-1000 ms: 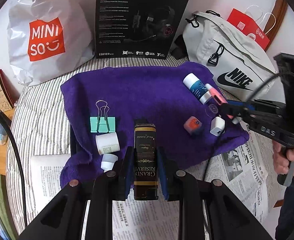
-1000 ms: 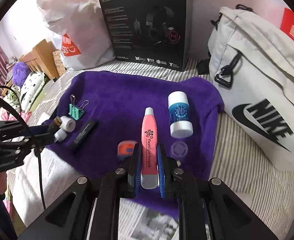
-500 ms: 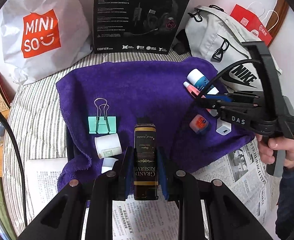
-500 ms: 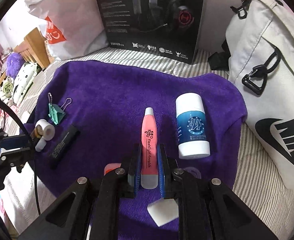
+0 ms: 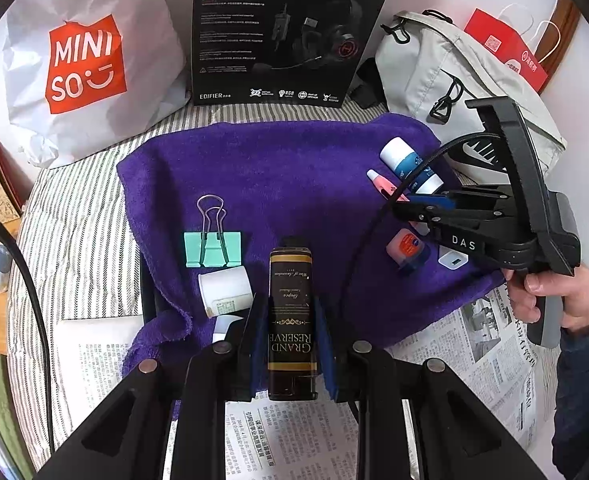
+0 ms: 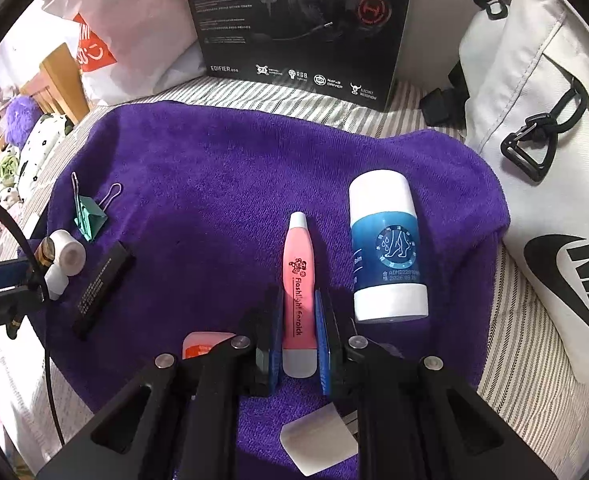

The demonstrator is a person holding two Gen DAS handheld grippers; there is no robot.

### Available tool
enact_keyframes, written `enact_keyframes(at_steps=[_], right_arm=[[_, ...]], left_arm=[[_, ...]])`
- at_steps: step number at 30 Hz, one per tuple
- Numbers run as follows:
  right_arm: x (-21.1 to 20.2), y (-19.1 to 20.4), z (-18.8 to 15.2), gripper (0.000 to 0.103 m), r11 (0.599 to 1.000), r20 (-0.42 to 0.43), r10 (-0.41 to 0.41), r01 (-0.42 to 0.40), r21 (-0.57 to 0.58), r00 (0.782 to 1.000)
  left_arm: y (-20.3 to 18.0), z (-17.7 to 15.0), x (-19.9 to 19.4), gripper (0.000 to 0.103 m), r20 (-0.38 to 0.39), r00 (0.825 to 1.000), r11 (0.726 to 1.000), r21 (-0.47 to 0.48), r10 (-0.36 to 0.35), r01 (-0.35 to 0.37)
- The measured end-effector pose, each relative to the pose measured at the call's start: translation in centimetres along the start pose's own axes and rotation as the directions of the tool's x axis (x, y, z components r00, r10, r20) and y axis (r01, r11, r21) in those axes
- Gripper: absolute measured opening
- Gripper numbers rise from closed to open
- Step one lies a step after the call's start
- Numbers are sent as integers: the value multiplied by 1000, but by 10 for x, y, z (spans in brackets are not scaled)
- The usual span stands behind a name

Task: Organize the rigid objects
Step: 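Set the pink tube on the towel with right tool while left tool carries gold tube there, then lower the gold tube onto the towel beside the black stick and open the left tool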

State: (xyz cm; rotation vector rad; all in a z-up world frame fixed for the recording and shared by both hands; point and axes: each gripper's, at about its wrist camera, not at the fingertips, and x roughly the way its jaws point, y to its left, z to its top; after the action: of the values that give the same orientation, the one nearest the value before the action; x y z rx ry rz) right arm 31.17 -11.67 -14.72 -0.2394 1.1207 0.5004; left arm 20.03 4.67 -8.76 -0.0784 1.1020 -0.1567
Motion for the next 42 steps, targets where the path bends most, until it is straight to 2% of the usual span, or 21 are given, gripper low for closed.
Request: enact_keyframes(at_steps=[8, 12, 22, 32, 42], right_arm=[[-4, -3, -3, 18, 1000, -6, 13, -13, 2, 1000], [-7, -4, -7, 31, 1000, -18, 5, -5, 4, 1000], [-46, -4, -22, 31, 1000, 34, -5, 5, -4, 999], [-85, -18, -61, 34, 999, 78, -1, -2, 45, 997], [-91, -32, -80, 34, 997, 82, 13, -19, 81, 997]], left_arm=[[0, -4, -3, 22, -3, 1000, 1000, -1, 7, -7], [2, -7, -4, 22, -7, 1000, 1000, -15, 12, -12], [-5, -5, -3, 22, -8, 1000, 1000, -10, 11, -11], [-27, 8, 21, 22, -27, 1000, 1000, 18, -7, 7], [-44, 33, 52, 23, -37, 999, 999, 41, -11, 13]])
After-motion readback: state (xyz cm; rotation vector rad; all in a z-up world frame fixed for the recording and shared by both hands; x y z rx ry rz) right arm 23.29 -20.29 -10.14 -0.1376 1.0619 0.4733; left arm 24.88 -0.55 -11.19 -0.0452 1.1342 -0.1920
